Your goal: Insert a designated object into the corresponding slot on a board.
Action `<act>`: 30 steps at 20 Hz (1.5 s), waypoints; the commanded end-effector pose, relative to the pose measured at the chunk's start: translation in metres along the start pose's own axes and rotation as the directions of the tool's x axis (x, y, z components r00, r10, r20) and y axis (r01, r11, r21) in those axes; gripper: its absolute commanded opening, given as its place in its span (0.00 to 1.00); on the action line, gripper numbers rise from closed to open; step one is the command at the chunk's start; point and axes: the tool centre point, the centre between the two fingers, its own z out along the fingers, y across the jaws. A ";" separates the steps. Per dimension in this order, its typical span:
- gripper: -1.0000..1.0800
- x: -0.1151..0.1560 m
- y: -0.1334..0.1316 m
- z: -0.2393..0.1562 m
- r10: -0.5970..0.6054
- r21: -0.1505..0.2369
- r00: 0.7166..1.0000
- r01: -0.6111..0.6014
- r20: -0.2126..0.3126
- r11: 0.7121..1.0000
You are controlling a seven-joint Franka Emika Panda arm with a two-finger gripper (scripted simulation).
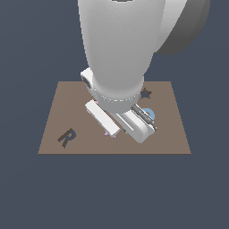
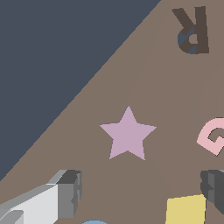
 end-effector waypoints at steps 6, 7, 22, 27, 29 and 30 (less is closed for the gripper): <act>0.96 0.013 -0.005 0.024 0.205 -0.002 0.979 -0.205 0.003 0.979; 0.96 0.015 -0.005 0.027 0.225 -0.002 0.974 -0.225 0.004 0.974; 0.96 0.022 -0.006 0.042 0.334 -0.004 0.942 -0.334 0.007 0.943; 0.96 0.023 -0.006 0.057 0.338 -0.003 0.941 -0.338 0.007 0.941; 0.96 0.023 -0.006 0.060 0.339 -0.003 0.941 -0.339 0.007 0.941; 0.96 0.023 -0.006 0.061 0.339 -0.003 0.941 -0.339 0.007 0.941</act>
